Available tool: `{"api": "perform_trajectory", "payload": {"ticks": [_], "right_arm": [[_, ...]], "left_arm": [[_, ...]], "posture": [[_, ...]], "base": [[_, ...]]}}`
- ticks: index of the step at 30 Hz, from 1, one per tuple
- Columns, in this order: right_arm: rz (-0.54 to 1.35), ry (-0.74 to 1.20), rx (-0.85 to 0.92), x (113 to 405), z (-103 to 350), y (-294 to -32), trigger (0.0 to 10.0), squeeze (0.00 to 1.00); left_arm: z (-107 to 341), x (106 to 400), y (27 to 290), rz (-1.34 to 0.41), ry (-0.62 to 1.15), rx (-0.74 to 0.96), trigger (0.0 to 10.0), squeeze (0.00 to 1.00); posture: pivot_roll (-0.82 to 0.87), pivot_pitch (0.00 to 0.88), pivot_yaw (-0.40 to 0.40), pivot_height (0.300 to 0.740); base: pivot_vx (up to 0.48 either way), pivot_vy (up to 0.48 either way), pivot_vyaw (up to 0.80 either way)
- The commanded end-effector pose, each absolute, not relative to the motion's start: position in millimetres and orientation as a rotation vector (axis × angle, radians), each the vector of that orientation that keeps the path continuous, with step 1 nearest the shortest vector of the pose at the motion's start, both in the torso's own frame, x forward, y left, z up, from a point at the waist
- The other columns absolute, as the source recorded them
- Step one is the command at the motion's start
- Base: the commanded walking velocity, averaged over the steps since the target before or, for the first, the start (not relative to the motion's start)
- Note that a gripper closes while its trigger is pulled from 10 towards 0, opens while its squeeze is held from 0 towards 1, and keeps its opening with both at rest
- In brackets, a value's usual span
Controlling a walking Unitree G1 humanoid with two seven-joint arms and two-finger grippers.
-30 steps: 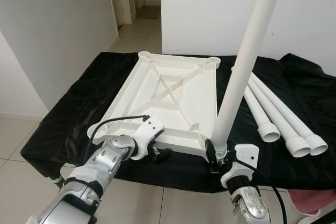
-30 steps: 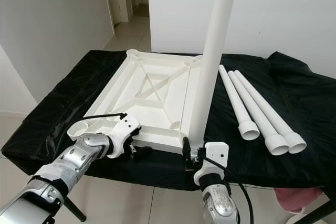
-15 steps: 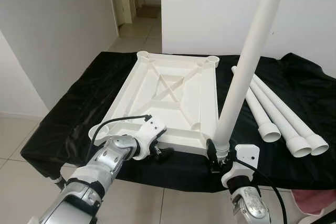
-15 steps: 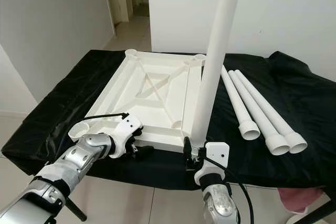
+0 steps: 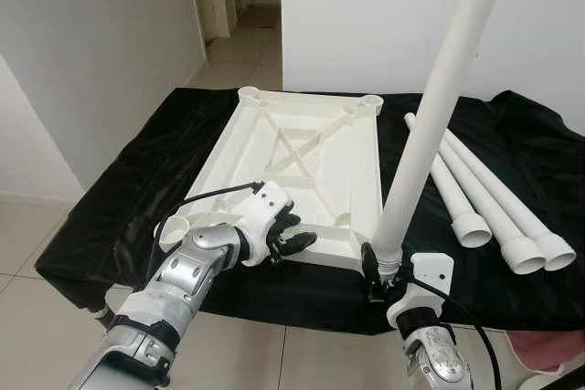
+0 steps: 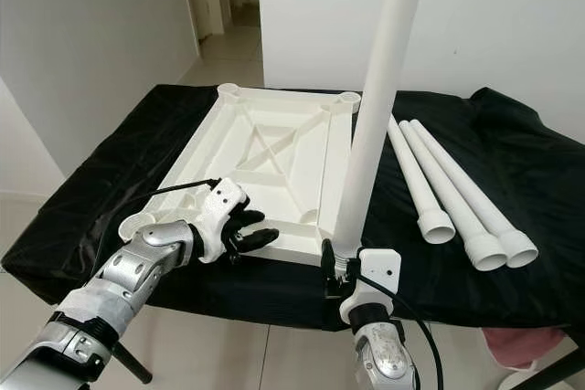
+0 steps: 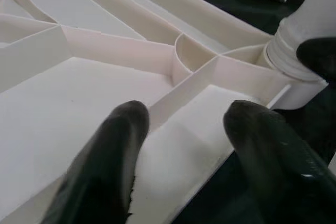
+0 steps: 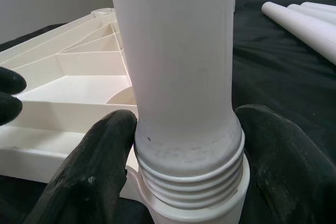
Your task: Building children table
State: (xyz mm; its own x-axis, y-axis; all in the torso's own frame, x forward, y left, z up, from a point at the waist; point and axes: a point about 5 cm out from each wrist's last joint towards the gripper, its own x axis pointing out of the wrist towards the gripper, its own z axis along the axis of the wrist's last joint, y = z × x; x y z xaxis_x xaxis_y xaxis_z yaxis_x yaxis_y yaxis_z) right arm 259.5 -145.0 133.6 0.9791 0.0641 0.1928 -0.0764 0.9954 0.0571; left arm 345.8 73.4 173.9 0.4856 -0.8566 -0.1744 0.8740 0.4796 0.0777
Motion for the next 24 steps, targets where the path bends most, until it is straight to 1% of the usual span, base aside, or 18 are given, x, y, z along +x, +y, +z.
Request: {"api": "perform_trajectory", "payload": {"ticks": [1,5,9,10,15,16,17,20,21,22,24], "right_arm": [[0.074,-0.18,0.063,258.6,129.7,-144.4,10.0,0.0],[0.074,-0.182,0.062,258.8,129.9,-144.8,10.0,0.0],[0.073,-0.183,0.061,259.0,129.9,-145.2,10.0,0.0],[0.072,-0.183,0.061,259.3,129.9,-145.3,10.0,0.0],[0.075,-0.183,0.06,259.9,130.0,-145.3,10.0,0.0],[0.077,-0.183,0.059,260.1,130.0,-145.2,10.0,0.0],[0.079,-0.184,0.058,260.5,130.1,-145.1,10.0,0.0],[0.081,-0.184,0.057,261.2,130.2,-145.2,10.0,0.0],[0.082,-0.185,0.057,261.4,130.3,-145.1,10.0,0.0],[0.083,-0.185,0.056,261.6,130.4,-145.0,10.0,0.0],[0.084,-0.185,0.056,261.5,130.3,-144.8,10.0,0.0]], "left_arm": [[174.5,342.6,72.8,-1.135,0.129,0.145,10.0,1.0],[180.0,341.5,74.7,-1.109,0.098,0.108,10.0,1.0],[181.3,339.9,76.2,-1.096,0.088,0.108,10.0,1.0],[180.6,339.7,76.7,-1.079,0.073,0.138,10.0,0.0],[178.2,339.1,77.3,-1.05,0.079,0.133,10.0,0.0],[177.2,338.0,77.1,-1.057,0.087,0.131,8.0,0.0],[174.0,333.3,76.4,-1.093,0.092,0.15,0.0,0.0],[165.7,326.6,74.6,-1.14,0.124,0.19,0.0,0.0],[162.0,326.1,74.0,-1.139,0.141,0.203,0.3,0.0],[160.1,326.4,73.8,-1.132,0.152,0.209,10.0,0.0],[159.8,326.8,73.4,-1.126,0.156,0.198,10.0,0.0]], "posture": [[-0.07,0.099,0.069,0.74],[-0.07,0.098,0.067,0.74],[-0.07,0.096,0.066,0.74],[-0.07,0.094,0.064,0.74],[-0.07,0.095,0.062,0.74],[-0.07,0.092,0.061,0.74],[-0.07,0.089,0.06,0.74],[-0.07,0.089,0.06,0.74],[-0.07,0.087,0.06,0.74],[-0.07,0.087,0.06,0.74],[-0.07,0.087,0.06,0.74]], "base": [[0.0,0.0,0.0],[0.0,0.0,0.0],[0.0,0.0,0.0],[0.0,0.0,0.0],[0.0,0.0,0.0],[0.0,0.0,0.0],[0.0,0.0,0.0],[0.0,0.0,0.0],[0.0,0.0,0.0],[0.0,0.0,0.0],[0.0,0.0,0.0]]}}
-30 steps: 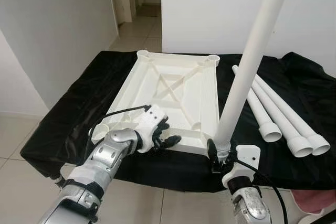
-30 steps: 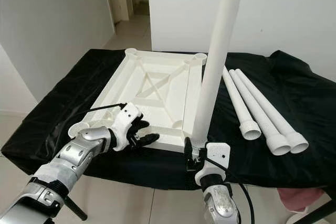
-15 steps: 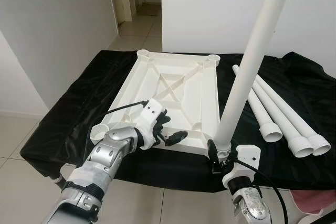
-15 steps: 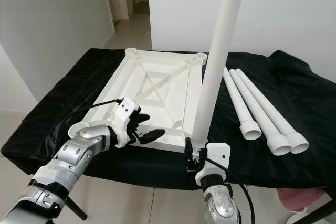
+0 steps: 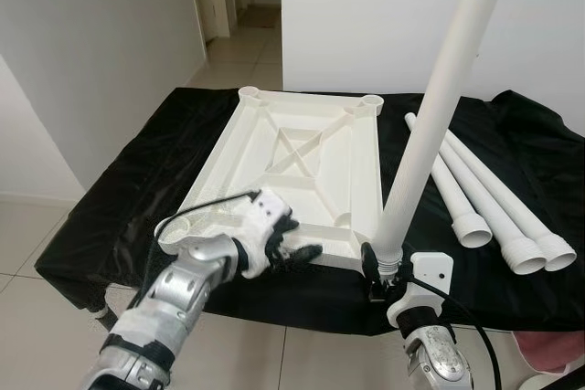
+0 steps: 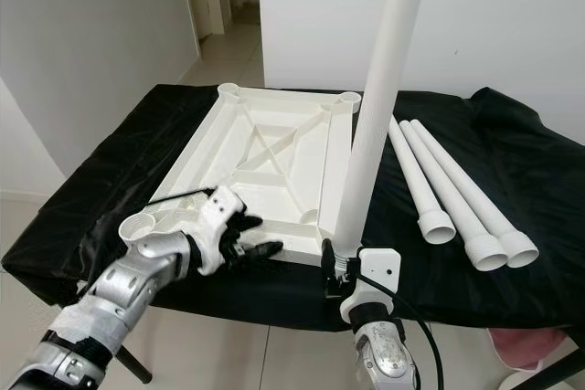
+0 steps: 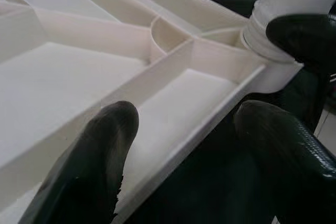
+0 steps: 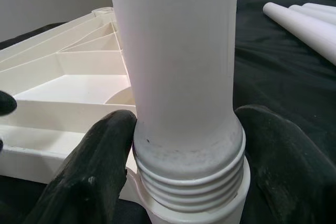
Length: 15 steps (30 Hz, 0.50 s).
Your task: Building children table
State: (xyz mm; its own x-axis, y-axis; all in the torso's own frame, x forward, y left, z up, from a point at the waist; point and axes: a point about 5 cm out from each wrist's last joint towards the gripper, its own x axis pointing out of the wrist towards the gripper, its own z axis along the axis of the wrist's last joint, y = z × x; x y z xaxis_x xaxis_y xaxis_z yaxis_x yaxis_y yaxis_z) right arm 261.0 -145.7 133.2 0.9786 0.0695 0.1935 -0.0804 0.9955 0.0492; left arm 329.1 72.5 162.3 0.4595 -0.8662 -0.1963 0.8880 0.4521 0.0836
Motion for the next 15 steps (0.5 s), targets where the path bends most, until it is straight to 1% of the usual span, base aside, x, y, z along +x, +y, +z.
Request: {"api": "perform_trajectory", "payload": {"ticks": [1,2,5,13,14,15], "right_arm": [[0.084,-0.185,0.056,261.4,130.2,-144.7,10.0,0.0],[0.084,-0.185,0.056,261.2,130.1,-144.5,10.0,0.0],[0.084,-0.185,0.055,261.1,130.1,-144.5,10.0,0.0],[0.084,-0.186,0.053,261.5,130.0,-144.7,10.0,0.0],[0.084,-0.187,0.052,261.5,130.0,-144.8,10.0,0.0],[0.084,-0.187,0.052,261.5,130.0,-144.8,10.0,0.0]], "left_arm": [[160.1,326.5,72.4,-1.127,0.153,0.196,10.0,0.0],[161.2,324.3,72.0,-1.143,0.14,0.201,0.0,0.0],[160.9,325.8,72.4,-1.118,0.146,0.203,0.0,0.0],[159.7,321.9,69.4,-1.161,0.142,0.236,0.0,0.0],[158.7,321.5,67.9,-1.17,0.158,0.229,7.4,0.0],[158.7,321.5,67.9,-1.17,0.158,0.229,7.4,0.0]], "posture": [[-0.07,0.084,0.059,0.74],[-0.07,0.083,0.06,0.74],[-0.07,0.082,0.062,0.74],[-0.07,0.077,0.062,0.74],[-0.07,0.077,0.062,0.74],[-0.07,0.077,0.062,0.74]], "base": [[0.0,0.0,0.0],[0.0,0.0,0.0],[0.0,0.0,0.0],[0.0,0.0,0.0],[0.0,0.0,0.0],[0.0,0.0,0.0]]}}
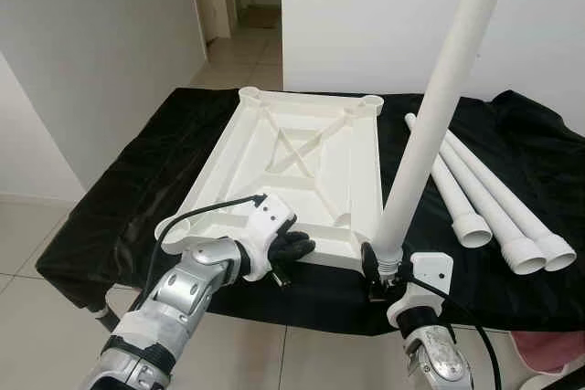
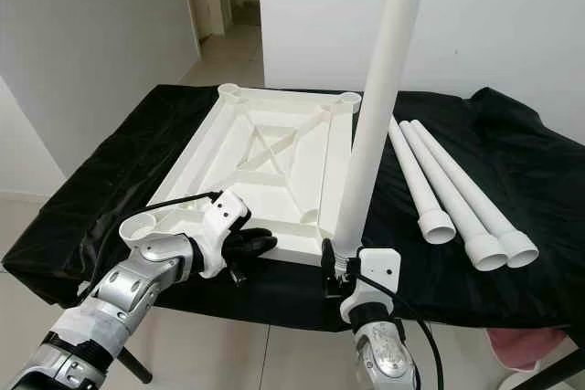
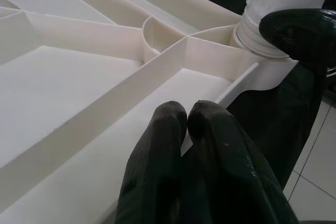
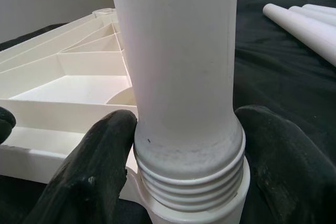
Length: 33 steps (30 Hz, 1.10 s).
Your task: Building children table
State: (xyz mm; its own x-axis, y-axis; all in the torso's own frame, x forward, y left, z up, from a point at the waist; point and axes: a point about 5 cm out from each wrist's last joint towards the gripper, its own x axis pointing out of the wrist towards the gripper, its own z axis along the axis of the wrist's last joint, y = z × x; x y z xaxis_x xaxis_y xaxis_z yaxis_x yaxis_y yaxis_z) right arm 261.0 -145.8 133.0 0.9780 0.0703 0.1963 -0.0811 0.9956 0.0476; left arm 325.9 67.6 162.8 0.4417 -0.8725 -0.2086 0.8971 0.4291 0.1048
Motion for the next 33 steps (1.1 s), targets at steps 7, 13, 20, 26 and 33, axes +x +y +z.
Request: {"api": "perform_trajectory", "payload": {"ticks": [7,13,20,26,33], "right_arm": [[0.083,-0.189,0.052,262.0,130.2,-144.8,10.0,0.0],[0.08,-0.188,0.052,261.8,130.0,-145.6,10.0,0.0],[0.073,-0.188,0.053,261.7,130.2,-146.3,10.0,0.0],[0.071,-0.187,0.055,261.0,129.9,-145.8,10.0,0.0],[0.062,-0.184,0.054,259.8,129.1,-147.0,10.0,0.0]], "left_arm": [[156.4,323.6,69.8,-1.142,0.182,0.226,10.0,1.0],[152.4,324.5,71.0,-1.135,0.204,0.268,10.0,1.0],[133.7,336.8,73.9,-1.05,0.316,0.395,10.0,0.0],[131.7,353.5,76.7,-0.94,0.354,0.457,10.0,0.0],[133.9,365.4,78.6,-0.866,0.38,0.506,10.0,0.0]], "posture": [[-0.07,0.078,0.063,0.74],[-0.07,0.081,0.064,0.74],[-0.07,0.093,0.068,0.74],[-0.08,0.096,0.075,0.74],[-0.09,0.099,0.082,0.74]], "base": [[0.0,0.0,0.0],[0.0,0.0,0.0],[0.0,0.0,0.0],[0.0,0.0,0.0],[0.0,0.0,0.0]]}}
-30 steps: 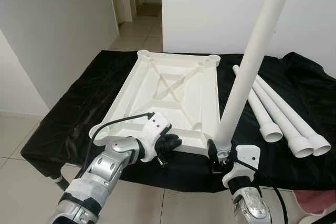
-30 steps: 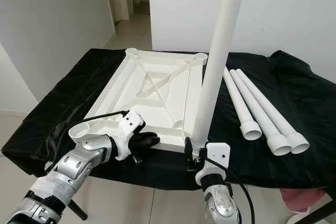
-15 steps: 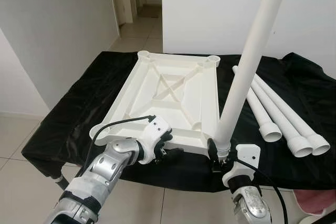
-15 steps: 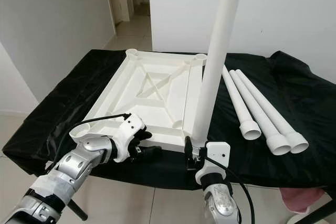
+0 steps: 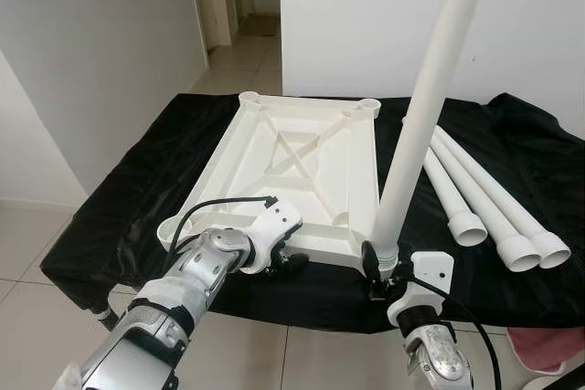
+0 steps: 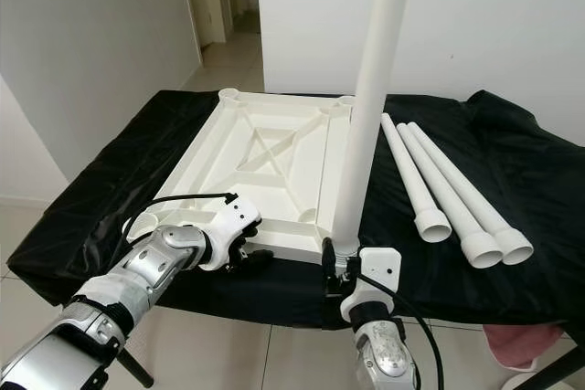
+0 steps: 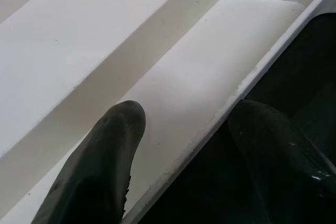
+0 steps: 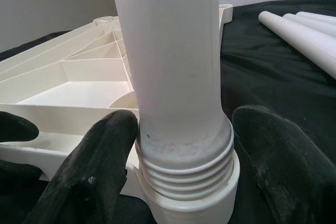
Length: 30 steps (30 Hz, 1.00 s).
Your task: Building children table
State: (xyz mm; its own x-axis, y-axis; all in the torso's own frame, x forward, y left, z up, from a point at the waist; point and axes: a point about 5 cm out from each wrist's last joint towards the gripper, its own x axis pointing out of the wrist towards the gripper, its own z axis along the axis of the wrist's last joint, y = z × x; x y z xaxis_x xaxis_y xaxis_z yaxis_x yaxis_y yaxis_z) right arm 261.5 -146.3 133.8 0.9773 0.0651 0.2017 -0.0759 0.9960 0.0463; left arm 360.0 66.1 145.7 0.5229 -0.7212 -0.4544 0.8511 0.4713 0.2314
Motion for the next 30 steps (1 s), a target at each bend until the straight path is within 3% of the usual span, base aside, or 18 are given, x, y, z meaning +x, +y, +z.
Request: {"api": "perform_trajectory", "payload": {"ticks": [1,6,7,8,22,24,25,26,28,29,30], "right_arm": [[0.062,-0.184,0.054,259.8,129.1,-147.0,10.0,0.0],[0.058,-0.184,0.052,258.6,129.0,-147.8,10.0,0.0],[0.055,-0.184,0.051,258.6,129.0,-148.3,10.0,0.0],[0.053,-0.184,0.052,258.6,128.9,-148.5,10.0,0.0],[0.053,-0.182,0.053,260.0,128.7,-147.2,10.0,0.0],[0.055,-0.181,0.054,259.9,128.4,-146.8,10.0,0.0],[0.055,-0.181,0.054,259.9,128.4,-146.8,10.0,0.0],[0.055,-0.179,0.054,259.9,127.8,-146.6,10.0,0.0],[0.055,-0.178,0.055,259.8,127.4,-146.5,10.0,0.0],[0.054,-0.176,0.056,259.8,126.8,-146.1,10.0,0.0],[0.054,-0.176,0.056,259.8,126.8,-146.1,10.0,0.0]], "left_arm": [[133.9,365.4,78.6,-0.866,0.38,0.506,10.0,0.0],[128.8,366.7,80.0,-0.886,0.42,0.533,10.0,0.0],[129.0,366.3,80.1,-0.894,0.42,0.523,3.6,0.0],[128.2,366.0,81.0,-0.902,0.423,0.525,0.0,0.0],[133.7,370.0,80.3,-0.884,0.377,0.513,0.0,0.0],[137.7,366.6,69.9,-0.928,0.319,0.482,10.0,0.0],[137.7,366.6,69.9,-0.928,0.319,0.482,10.0,0.0],[139.9,362.2,61.9,-0.968,0.285,0.454,10.0,1.0],[141.5,359.0,56.7,-0.995,0.263,0.434,10.0,1.0],[143.8,352.4,47.4,-1.046,0.221,0.411,10.0,0.66],[143.8,352.4,47.4,-1.046,0.221,0.411,10.0,0.66]], "posture": [[-0.09,0.099,0.082,0.74],[-0.09,0.101,0.086,0.74],[-0.09,0.102,0.087,0.74],[-0.09,0.103,0.088,0.74],[-0.09,0.102,0.082,0.74],[-0.08,0.103,0.083,0.74],[-0.08,0.103,0.083,0.74],[-0.08,0.104,0.084,0.74],[-0.08,0.105,0.085,0.74],[-0.08,0.105,0.085,0.74],[-0.08,0.105,0.085,0.74]], "base": [[0.0,0.0,0.0],[0.0,0.0,0.0],[0.0,0.0,0.0],[0.0,0.0,0.0],[0.0,0.0,0.0],[0.0,0.0,0.0],[0.0,0.0,0.0],[0.0,0.0,0.0],[0.0,0.0,0.0],[0.0,0.0,0.0],[0.0,0.0,0.0]]}}
